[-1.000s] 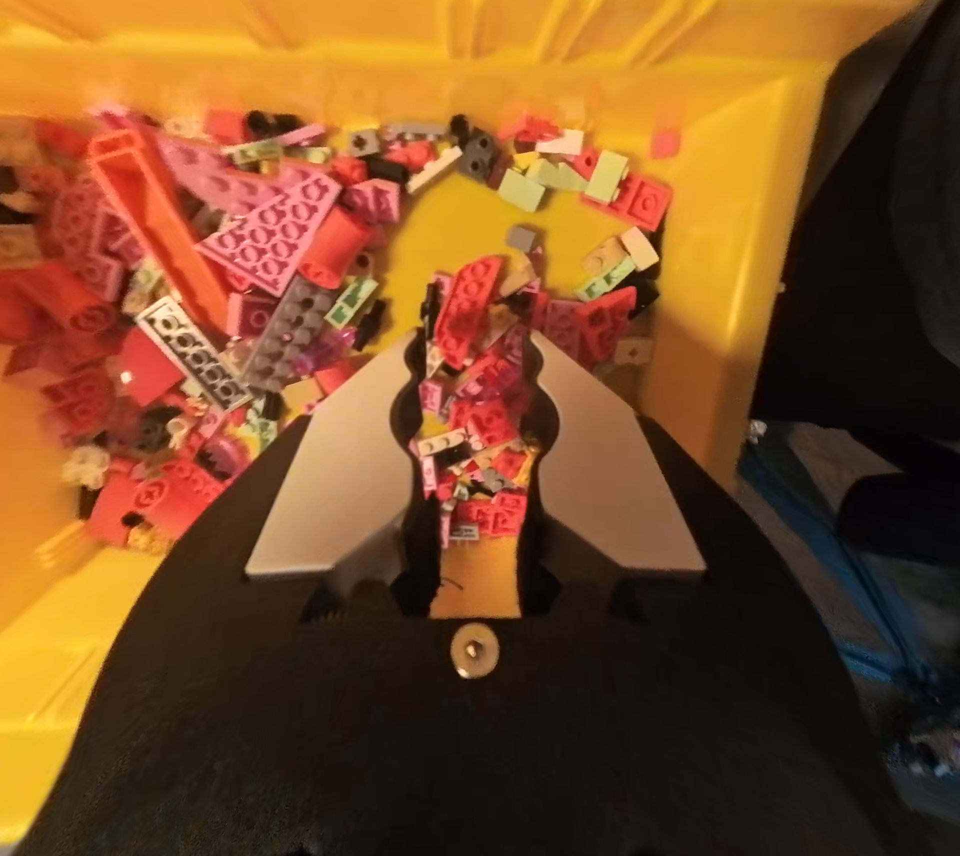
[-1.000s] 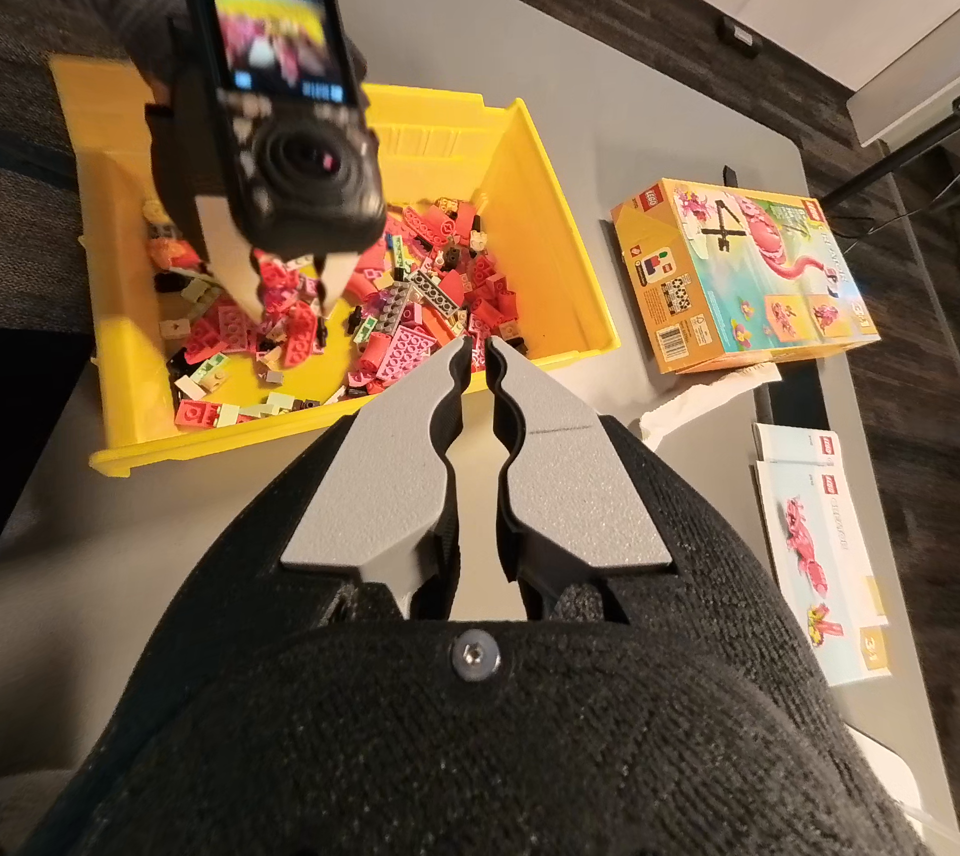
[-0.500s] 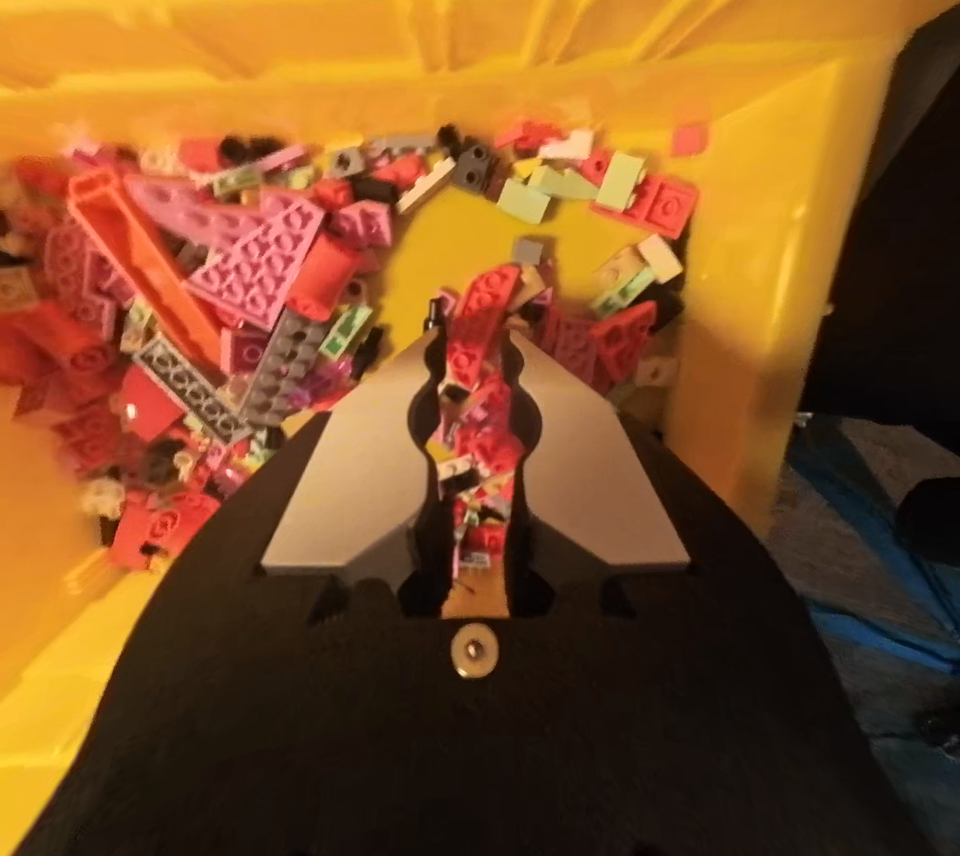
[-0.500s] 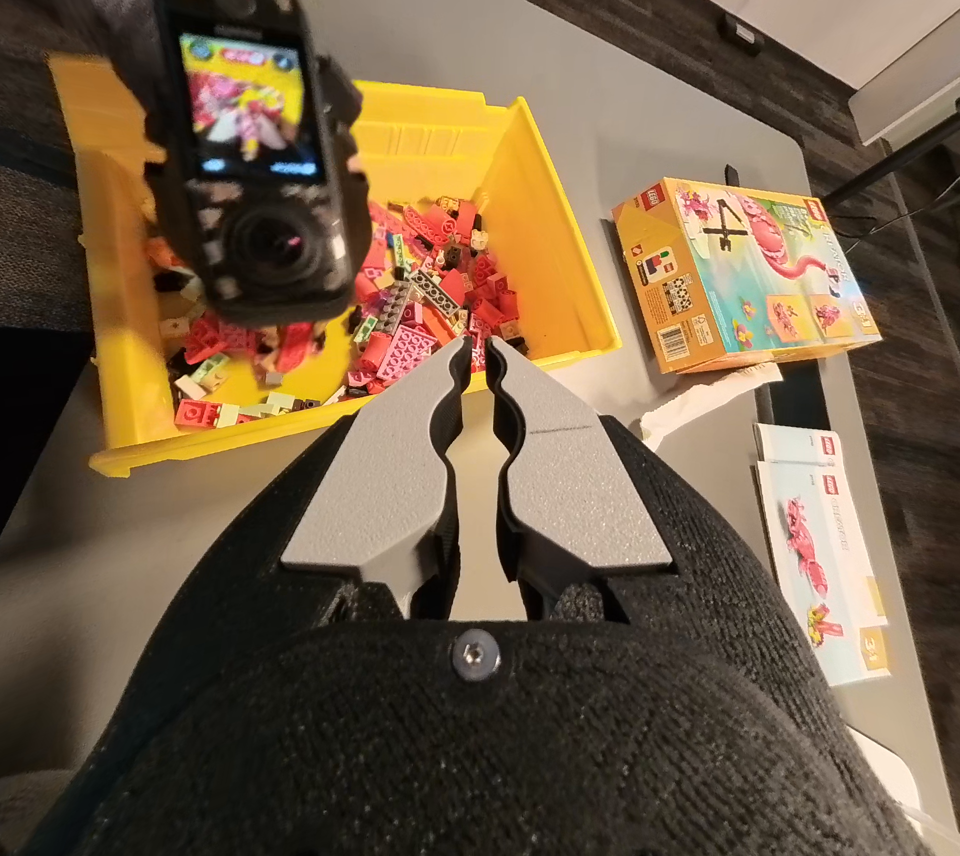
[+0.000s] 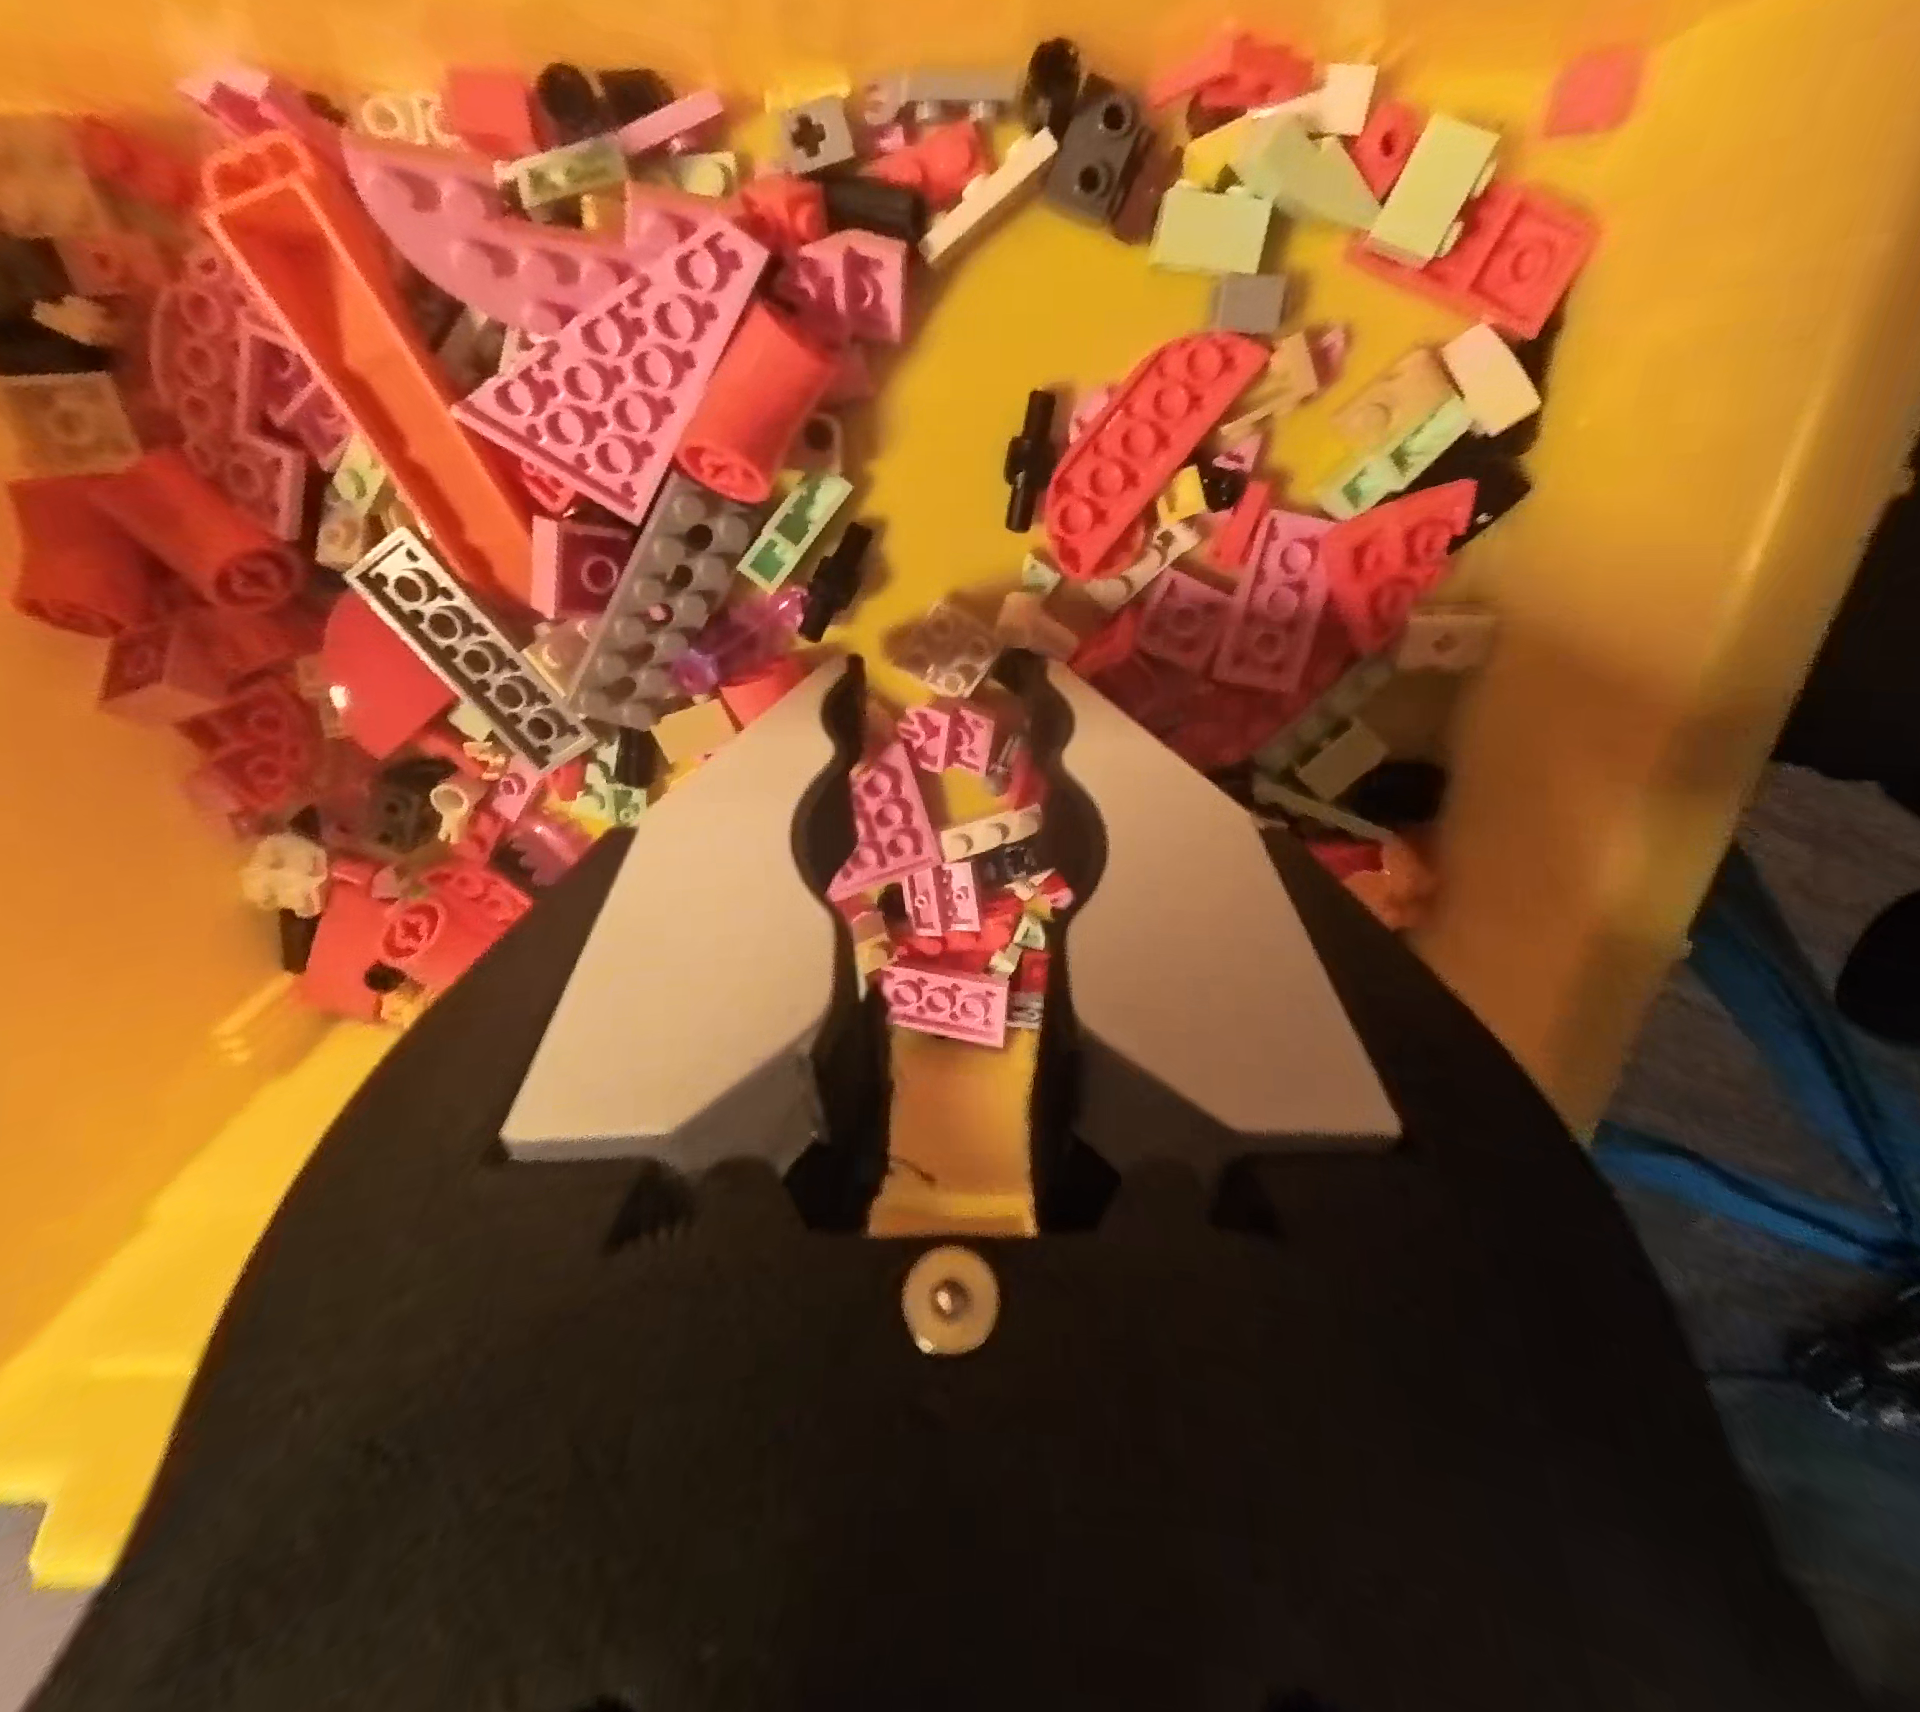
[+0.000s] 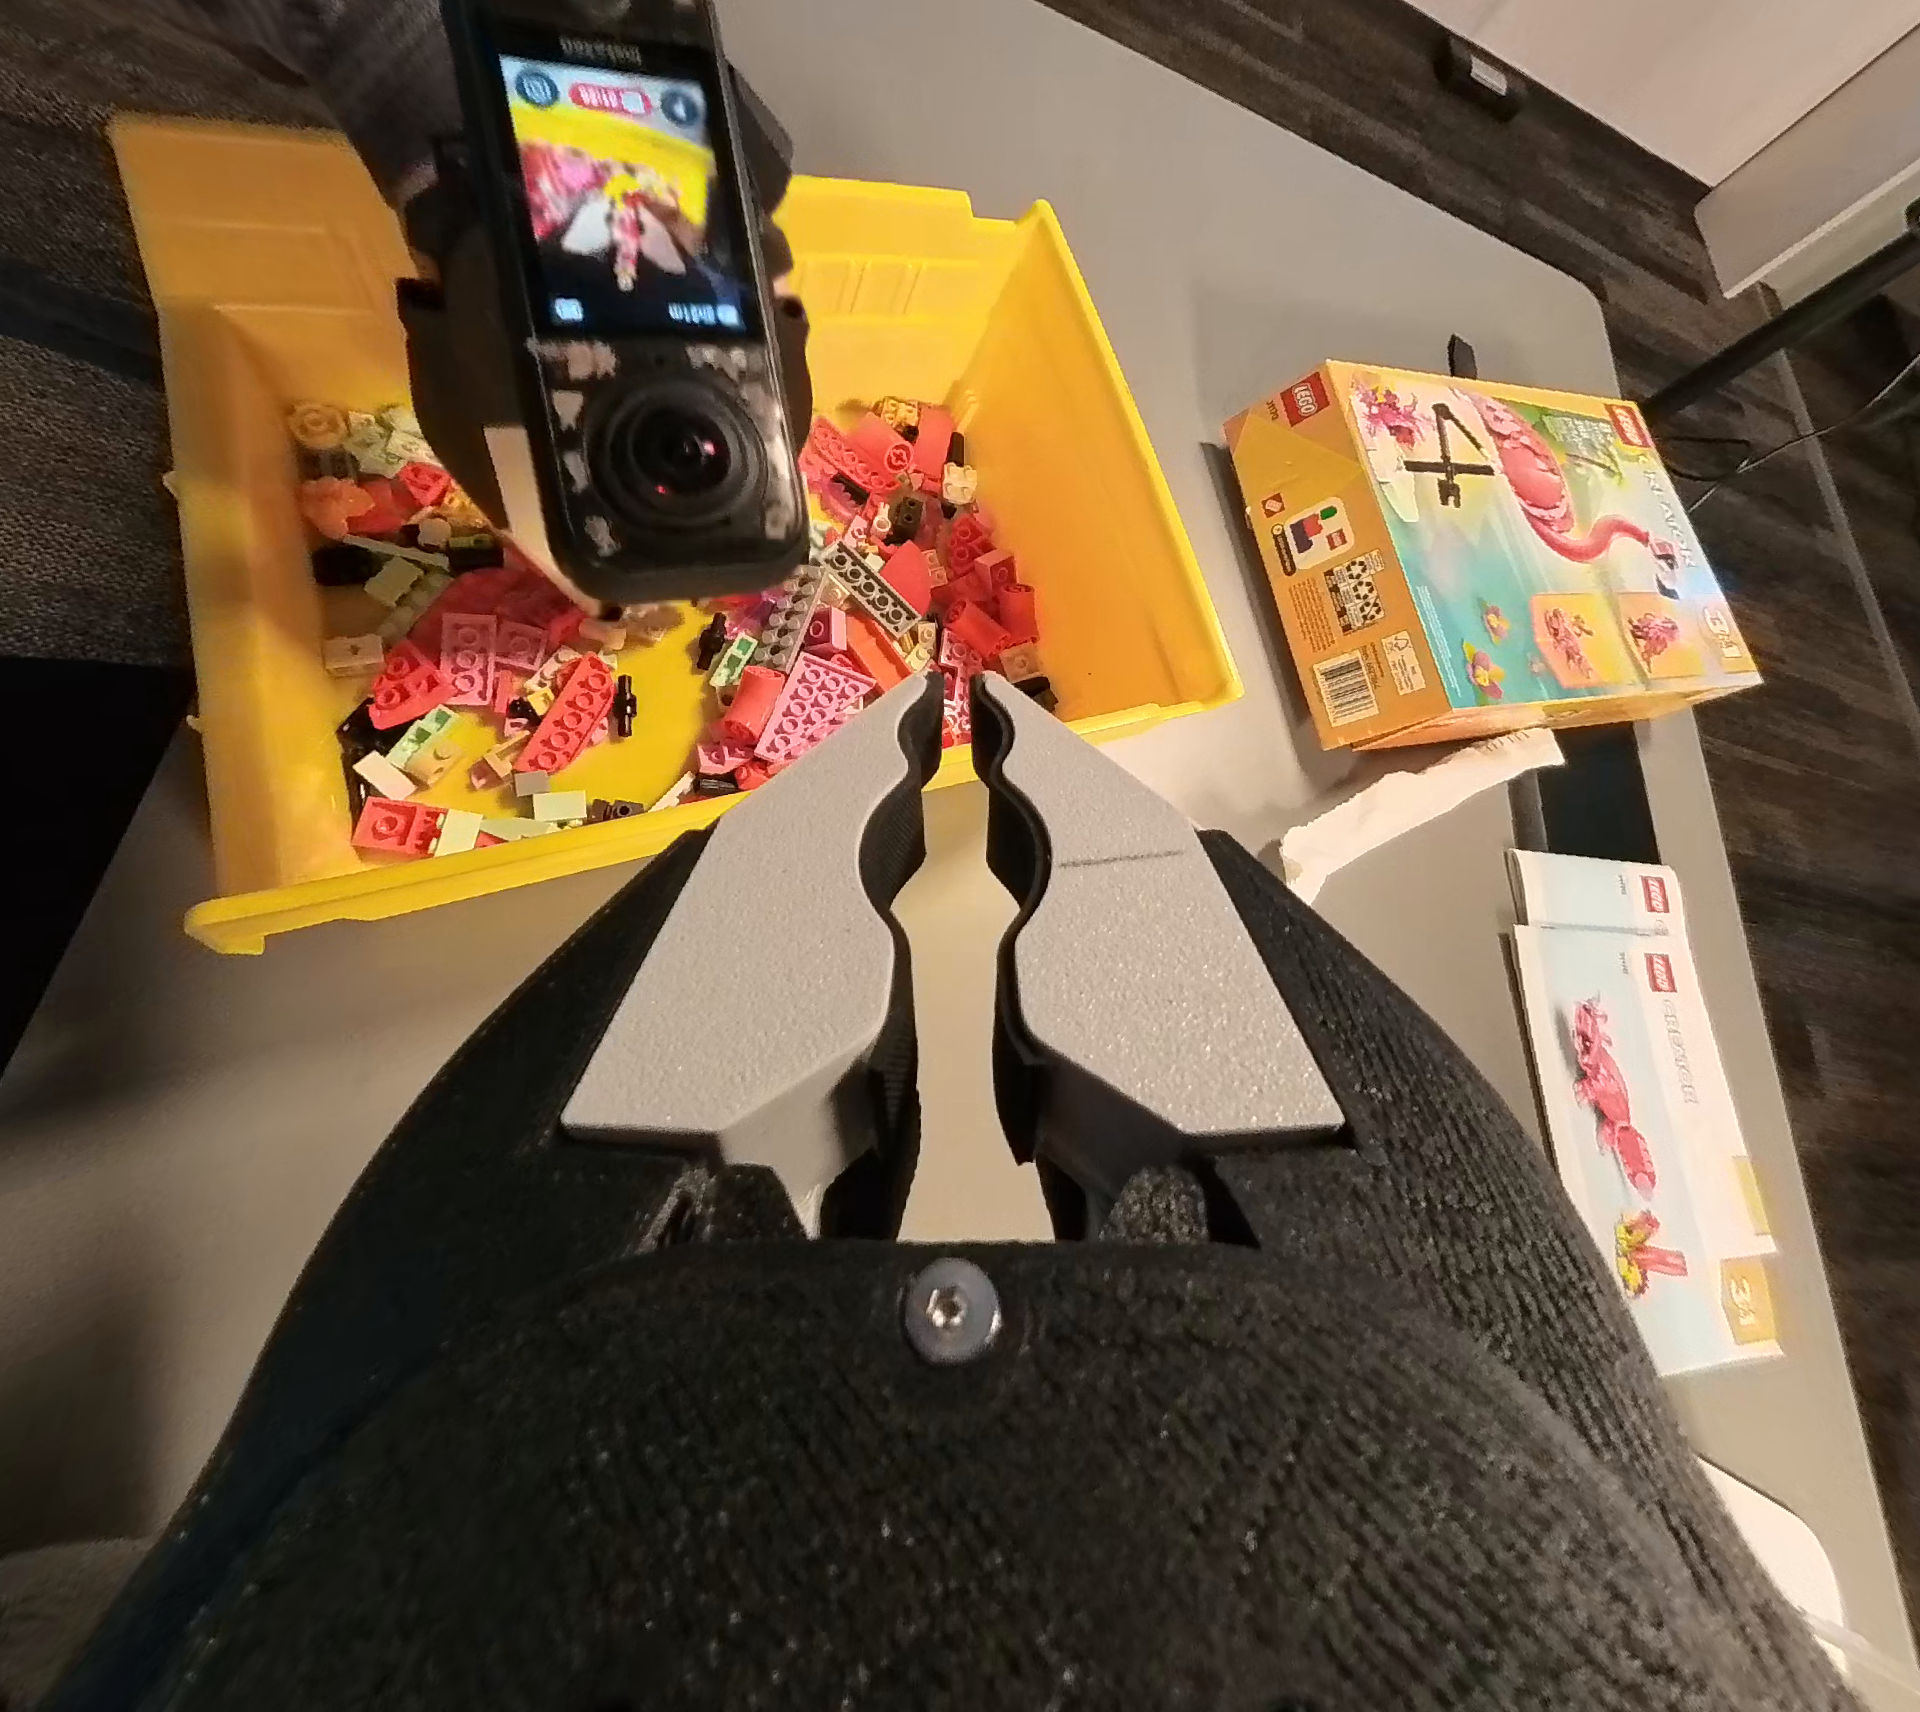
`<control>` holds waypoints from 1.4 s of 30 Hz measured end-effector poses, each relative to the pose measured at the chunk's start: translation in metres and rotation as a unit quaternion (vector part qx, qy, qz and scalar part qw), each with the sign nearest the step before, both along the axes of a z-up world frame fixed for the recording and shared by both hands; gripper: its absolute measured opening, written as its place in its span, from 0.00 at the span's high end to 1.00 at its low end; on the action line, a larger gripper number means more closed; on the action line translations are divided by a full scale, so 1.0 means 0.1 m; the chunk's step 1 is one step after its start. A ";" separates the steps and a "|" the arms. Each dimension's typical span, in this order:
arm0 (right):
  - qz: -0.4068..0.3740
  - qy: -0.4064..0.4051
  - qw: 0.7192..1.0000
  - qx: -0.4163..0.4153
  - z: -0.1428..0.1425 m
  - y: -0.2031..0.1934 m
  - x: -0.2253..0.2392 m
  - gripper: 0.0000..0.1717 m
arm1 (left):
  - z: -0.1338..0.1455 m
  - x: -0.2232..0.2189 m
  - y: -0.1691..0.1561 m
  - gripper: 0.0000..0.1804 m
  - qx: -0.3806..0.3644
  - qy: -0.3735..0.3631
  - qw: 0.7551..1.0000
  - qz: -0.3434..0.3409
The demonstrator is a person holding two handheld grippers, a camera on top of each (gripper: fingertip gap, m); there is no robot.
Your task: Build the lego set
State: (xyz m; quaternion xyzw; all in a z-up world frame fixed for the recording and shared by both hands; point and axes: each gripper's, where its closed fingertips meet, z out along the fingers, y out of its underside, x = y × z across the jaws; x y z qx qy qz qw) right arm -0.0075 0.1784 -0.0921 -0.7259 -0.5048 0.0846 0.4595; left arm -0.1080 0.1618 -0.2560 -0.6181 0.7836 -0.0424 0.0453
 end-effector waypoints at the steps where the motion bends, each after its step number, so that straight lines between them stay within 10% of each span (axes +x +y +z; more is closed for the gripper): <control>1: 0.000 0.001 1.000 0.000 0.00 0.00 0.00 0.99 | -0.01 0.00 -0.01 0.83 -0.003 0.002 1.000 -0.004; 22: -0.006 0.003 1.000 0.007 0.04 -0.01 0.05 0.98 | -0.03 0.02 0.04 0.88 0.019 0.002 0.999 -0.033; 34: -0.140 0.034 0.989 0.041 0.25 -0.30 1.02 0.97 | 1.14 1.07 0.44 0.88 0.128 -0.133 0.981 -0.055; 42: -0.243 0.020 0.969 0.033 0.18 -0.67 1.90 0.97 | 0.41 2.00 0.45 0.88 0.058 -0.003 0.991 -0.120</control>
